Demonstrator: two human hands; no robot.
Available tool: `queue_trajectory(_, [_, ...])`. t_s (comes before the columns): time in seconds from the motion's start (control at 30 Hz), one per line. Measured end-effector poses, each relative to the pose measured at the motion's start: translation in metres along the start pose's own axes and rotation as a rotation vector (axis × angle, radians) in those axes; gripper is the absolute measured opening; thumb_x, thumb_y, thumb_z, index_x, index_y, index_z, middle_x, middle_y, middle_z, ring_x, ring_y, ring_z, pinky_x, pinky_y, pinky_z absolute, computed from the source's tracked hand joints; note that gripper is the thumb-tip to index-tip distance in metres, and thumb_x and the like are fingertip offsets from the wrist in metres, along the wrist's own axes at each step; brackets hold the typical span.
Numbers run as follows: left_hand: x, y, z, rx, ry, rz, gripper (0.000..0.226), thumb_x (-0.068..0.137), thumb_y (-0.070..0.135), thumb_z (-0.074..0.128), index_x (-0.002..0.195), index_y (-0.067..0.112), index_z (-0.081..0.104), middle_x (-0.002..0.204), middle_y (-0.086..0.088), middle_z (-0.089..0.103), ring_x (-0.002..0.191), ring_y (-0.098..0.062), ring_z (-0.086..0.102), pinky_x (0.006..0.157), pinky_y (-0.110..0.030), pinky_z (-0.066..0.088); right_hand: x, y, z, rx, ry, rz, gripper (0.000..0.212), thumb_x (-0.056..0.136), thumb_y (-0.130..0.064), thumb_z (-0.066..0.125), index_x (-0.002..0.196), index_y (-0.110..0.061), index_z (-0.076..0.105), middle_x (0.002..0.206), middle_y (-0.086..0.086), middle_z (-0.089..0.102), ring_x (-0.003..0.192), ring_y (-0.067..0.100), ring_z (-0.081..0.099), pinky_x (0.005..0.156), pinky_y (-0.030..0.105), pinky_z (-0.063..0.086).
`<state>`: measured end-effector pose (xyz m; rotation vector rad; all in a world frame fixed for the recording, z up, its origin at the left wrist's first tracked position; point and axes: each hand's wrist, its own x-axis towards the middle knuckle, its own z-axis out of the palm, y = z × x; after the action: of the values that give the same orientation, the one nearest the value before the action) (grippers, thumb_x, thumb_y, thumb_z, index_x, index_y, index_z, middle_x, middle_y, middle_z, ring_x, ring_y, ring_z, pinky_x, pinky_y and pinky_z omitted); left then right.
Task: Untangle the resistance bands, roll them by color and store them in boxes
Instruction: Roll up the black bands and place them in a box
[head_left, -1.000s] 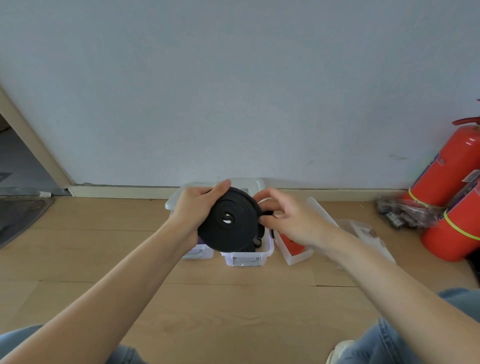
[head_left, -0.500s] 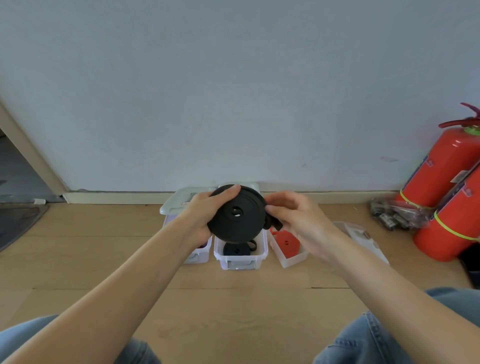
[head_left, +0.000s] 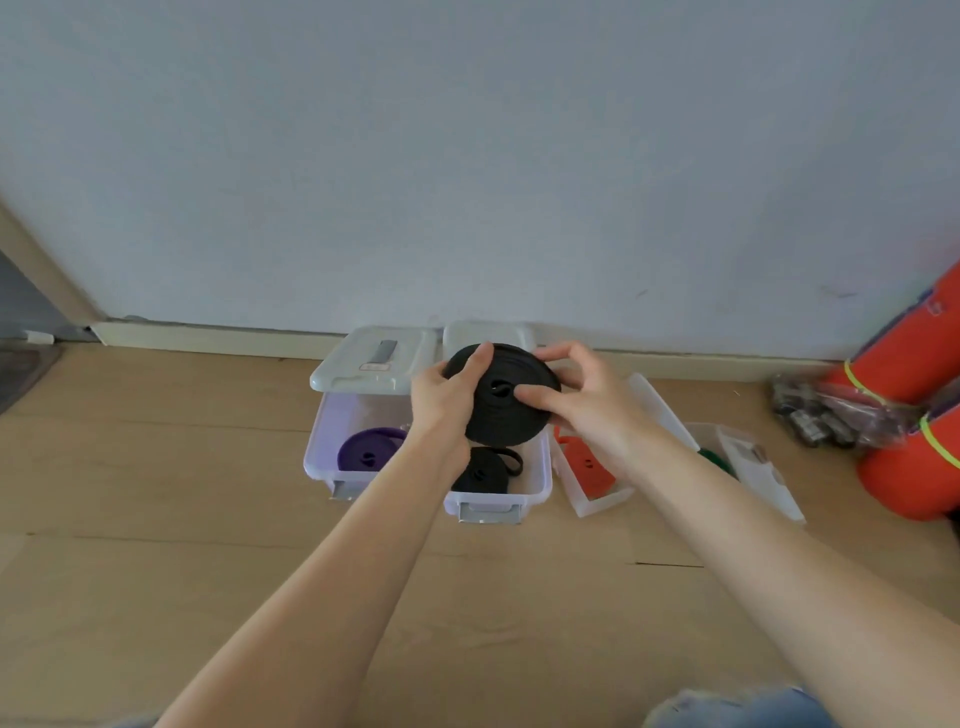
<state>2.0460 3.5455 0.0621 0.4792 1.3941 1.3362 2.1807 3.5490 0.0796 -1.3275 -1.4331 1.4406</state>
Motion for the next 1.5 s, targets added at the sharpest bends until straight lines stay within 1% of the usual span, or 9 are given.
queue_trajectory(0.1, [0.036, -0.027, -0.014, 0.176, -0.062, -0.079, 0.024, 0.086, 0.035, 0.064, 0.09, 0.011, 0.064, 0.092, -0.01, 0.069, 0.085, -0.025, 0.066, 0.071, -0.036, 0.056, 0.03, 0.041, 0.006, 0.066, 0.034, 0.135, 0.031, 0.076, -0.004, 0.074, 0.099, -0.014, 0.057, 0.097, 0.009, 0.069, 0.088, 0.023, 0.068, 0.076, 0.033, 0.056])
queue_trajectory(0.2, [0.073, -0.064, -0.043, 0.659, -0.068, 0.077, 0.03, 0.092, 0.039, 0.052, 0.096, 0.012, 0.064, 0.102, -0.008, 0.065, 0.09, -0.02, 0.059, 0.081, -0.032, 0.047, 0.051, 0.095, 0.0, 0.099, 0.153, 0.284, 0.032, 0.073, 0.0, 0.075, 0.1, -0.009, 0.058, 0.103, 0.013, 0.065, 0.092, 0.025, 0.066, 0.074, 0.03, 0.054])
queue_trajectory(0.37, [0.099, -0.138, -0.087, 1.224, -0.139, 0.2, 0.045, 0.089, 0.021, 0.059, 0.132, 0.016, 0.047, 0.128, -0.011, 0.042, 0.109, -0.029, 0.051, 0.093, -0.034, 0.04, 0.073, 0.167, 0.008, -0.038, 0.182, 0.407, 0.032, 0.072, -0.003, 0.077, 0.096, -0.013, 0.058, 0.11, 0.014, 0.064, 0.099, 0.026, 0.061, 0.083, 0.036, 0.051])
queue_trajectory(0.47, [0.098, -0.161, -0.09, 1.105, -0.096, 0.226, 0.05, 0.087, 0.011, 0.06, 0.133, 0.017, 0.044, 0.124, -0.006, 0.041, 0.085, -0.018, 0.059, 0.079, -0.03, 0.048, 0.084, 0.189, 0.027, -0.051, 0.221, 0.433, 0.036, 0.072, -0.009, 0.078, 0.101, -0.015, 0.057, 0.11, 0.008, 0.062, 0.102, 0.024, 0.06, 0.094, 0.043, 0.048])
queue_trajectory(0.6, [0.098, -0.171, -0.091, 0.881, -0.016, 0.22, 0.047, 0.084, 0.003, 0.06, 0.125, 0.022, 0.051, 0.11, 0.004, 0.041, 0.07, -0.003, 0.054, 0.059, -0.005, 0.042, 0.103, 0.199, 0.042, -0.052, 0.348, 0.459, 0.032, 0.074, -0.014, 0.077, 0.095, -0.02, 0.053, 0.096, -0.004, 0.056, 0.09, 0.017, 0.055, 0.074, 0.029, 0.043])
queue_trajectory(0.73, [0.088, -0.178, -0.095, 0.793, -0.034, 0.192, 0.045, 0.081, 0.002, 0.062, 0.116, 0.029, 0.052, 0.107, 0.007, 0.044, 0.066, -0.001, 0.056, 0.059, -0.001, 0.041, 0.116, 0.208, 0.055, -0.024, 0.313, 0.495, 0.034, 0.077, -0.01, 0.074, 0.098, -0.018, 0.048, 0.081, -0.013, 0.046, 0.073, 0.007, 0.047, 0.055, 0.02, 0.031])
queue_trajectory(1.07, [0.09, -0.183, -0.103, 0.742, -0.078, 0.188, 0.047, 0.079, 0.003, 0.062, 0.108, 0.037, 0.048, 0.098, 0.015, 0.039, 0.066, -0.006, 0.05, 0.061, -0.003, 0.042, 0.128, 0.224, 0.048, -0.724, -0.109, 0.4, 0.043, 0.08, -0.016, 0.072, 0.114, -0.008, 0.048, 0.112, 0.011, 0.057, 0.109, 0.028, 0.055, 0.076, 0.028, 0.039])
queue_trajectory(1.33, [0.091, -0.183, -0.104, 0.739, -0.09, 0.202, 0.046, 0.08, 0.003, 0.061, 0.11, 0.036, 0.05, 0.096, 0.013, 0.039, 0.066, -0.005, 0.048, 0.063, -0.003, 0.04, 0.128, 0.223, 0.049, -0.785, -0.08, 0.412, 0.044, 0.079, -0.015, 0.073, 0.115, -0.001, 0.051, 0.113, 0.014, 0.059, 0.105, 0.03, 0.057, 0.071, 0.028, 0.04])
queue_trajectory(1.5, [0.091, -0.182, -0.105, 0.766, -0.08, 0.221, 0.045, 0.079, 0.005, 0.063, 0.111, 0.034, 0.052, 0.096, 0.012, 0.04, 0.071, -0.004, 0.05, 0.064, -0.001, 0.039, 0.12, 0.215, 0.046, -1.029, -0.186, 0.353, 0.02, 0.084, -0.006, 0.062, 0.07, -0.006, 0.047, 0.075, 0.005, 0.047, 0.081, 0.029, 0.053, 0.054, 0.022, 0.033])
